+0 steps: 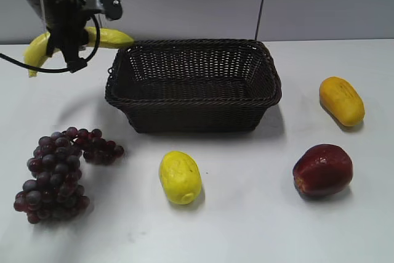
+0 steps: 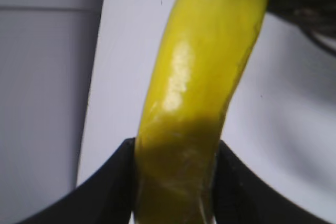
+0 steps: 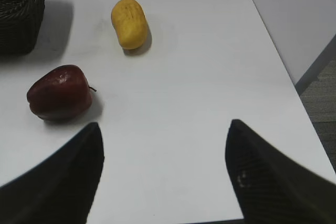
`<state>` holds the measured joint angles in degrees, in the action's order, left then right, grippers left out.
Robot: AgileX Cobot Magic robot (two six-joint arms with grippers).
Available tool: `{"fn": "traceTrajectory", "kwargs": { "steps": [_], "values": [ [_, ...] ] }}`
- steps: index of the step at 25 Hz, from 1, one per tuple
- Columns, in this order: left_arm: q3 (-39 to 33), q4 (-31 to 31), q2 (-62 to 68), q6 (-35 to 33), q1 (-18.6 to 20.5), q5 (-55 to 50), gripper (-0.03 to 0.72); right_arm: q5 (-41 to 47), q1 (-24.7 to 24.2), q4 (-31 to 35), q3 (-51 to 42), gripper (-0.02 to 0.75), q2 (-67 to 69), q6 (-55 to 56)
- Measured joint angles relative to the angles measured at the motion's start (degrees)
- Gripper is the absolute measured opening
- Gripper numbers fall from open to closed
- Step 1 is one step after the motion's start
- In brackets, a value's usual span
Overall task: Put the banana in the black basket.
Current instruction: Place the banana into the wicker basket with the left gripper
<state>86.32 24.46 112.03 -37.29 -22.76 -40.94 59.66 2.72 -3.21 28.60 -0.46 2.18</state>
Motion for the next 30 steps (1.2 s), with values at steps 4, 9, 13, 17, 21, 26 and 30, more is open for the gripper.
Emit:
{"fn": "traceTrajectory", "kwargs": {
  "steps": [4, 9, 13, 17, 21, 26, 30],
  "values": [
    [0.0, 8.5, 0.0, 0.0, -4.6, 0.8, 0.306, 0.0, 0.0, 0.0, 0.0, 0.552, 0.0, 0.0],
    [0.2, 13.2, 0.0, 0.0, -9.3, 5.0, 0.306, 0.0, 0.0, 0.0, 0.0, 0.552, 0.0, 0.0],
    [5.2, 13.0, 1.2, 0.0, -13.1, 7.5, 0.306, 0.0, 0.0, 0.0, 0.0, 0.552, 0.0, 0.0],
    [13.1, 8.3, 3.9, 0.0, -16.2, 9.5, 0.306, 0.0, 0.0, 0.0, 0.0, 0.552, 0.0, 0.1],
    [16.0, 6.3, 7.0, 0.0, -18.5, 11.5, 0.306, 0.0, 0.0, 0.0, 0.0, 0.552, 0.0, 0.1],
    [16.0, 4.9, 11.2, 0.0, -19.0, 11.5, 0.306, 0.0, 0.0, 0.0, 0.0, 0.552, 0.0, 0.1],
    [16.0, 1.0, 14.0, 0.0, -19.0, 11.7, 0.306, 0.0, 0.0, 0.0, 0.0, 0.552, 0.0, 0.1]
  ]
}}
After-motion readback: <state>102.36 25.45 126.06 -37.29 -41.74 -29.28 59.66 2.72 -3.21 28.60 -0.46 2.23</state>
